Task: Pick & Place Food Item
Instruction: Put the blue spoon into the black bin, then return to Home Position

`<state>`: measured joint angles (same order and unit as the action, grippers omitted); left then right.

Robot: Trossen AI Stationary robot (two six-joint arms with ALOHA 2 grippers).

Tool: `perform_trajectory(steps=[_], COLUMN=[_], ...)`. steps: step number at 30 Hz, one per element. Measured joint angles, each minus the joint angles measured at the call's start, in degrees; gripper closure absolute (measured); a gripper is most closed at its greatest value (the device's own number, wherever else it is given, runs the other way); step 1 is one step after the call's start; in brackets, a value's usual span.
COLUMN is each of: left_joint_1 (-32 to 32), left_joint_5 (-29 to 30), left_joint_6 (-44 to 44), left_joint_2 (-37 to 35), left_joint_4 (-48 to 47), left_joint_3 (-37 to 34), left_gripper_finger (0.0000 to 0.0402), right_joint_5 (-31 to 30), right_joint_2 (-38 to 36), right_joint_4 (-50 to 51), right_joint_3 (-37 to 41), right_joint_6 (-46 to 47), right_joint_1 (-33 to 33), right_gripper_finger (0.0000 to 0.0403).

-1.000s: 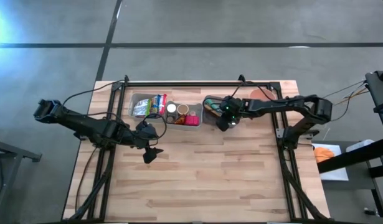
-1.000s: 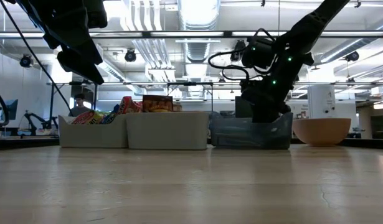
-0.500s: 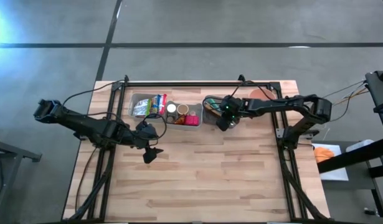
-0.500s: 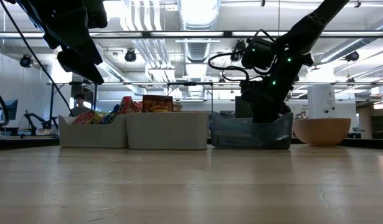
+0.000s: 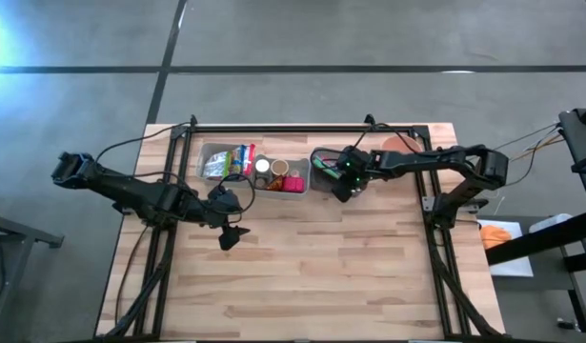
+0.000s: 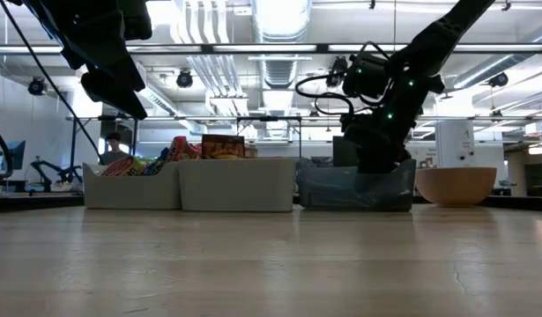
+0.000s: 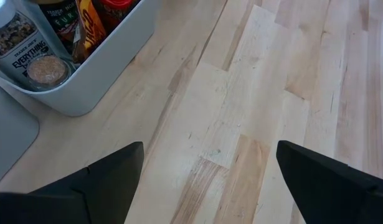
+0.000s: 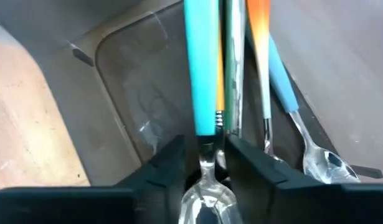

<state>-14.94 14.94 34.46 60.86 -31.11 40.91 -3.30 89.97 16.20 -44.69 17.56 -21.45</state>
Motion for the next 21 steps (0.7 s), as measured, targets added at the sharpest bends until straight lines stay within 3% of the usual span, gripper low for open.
perform_trajectory(steps=[12,21], left_joint_1=[0.0,0.0], left_joint_5=[0.0,0.0], left_joint_6=[0.0,0.0], left_joint_2=[0.0,0.0], left_joint_4=[0.0,0.0], left_joint_3=[0.0,0.0], left_gripper_finger=[0.0032,0.0032], right_joint_5=[0.9,0.9], right_joint_2=[-0.2,-3.4], right_joint_4=[-0.3,0.7], right_joint_3=[0.0,0.3], right_joint_6=[0.6,1.5], right_joint_1=[0.1,0.9], right_gripper_finger=[0.0148,0.0107])
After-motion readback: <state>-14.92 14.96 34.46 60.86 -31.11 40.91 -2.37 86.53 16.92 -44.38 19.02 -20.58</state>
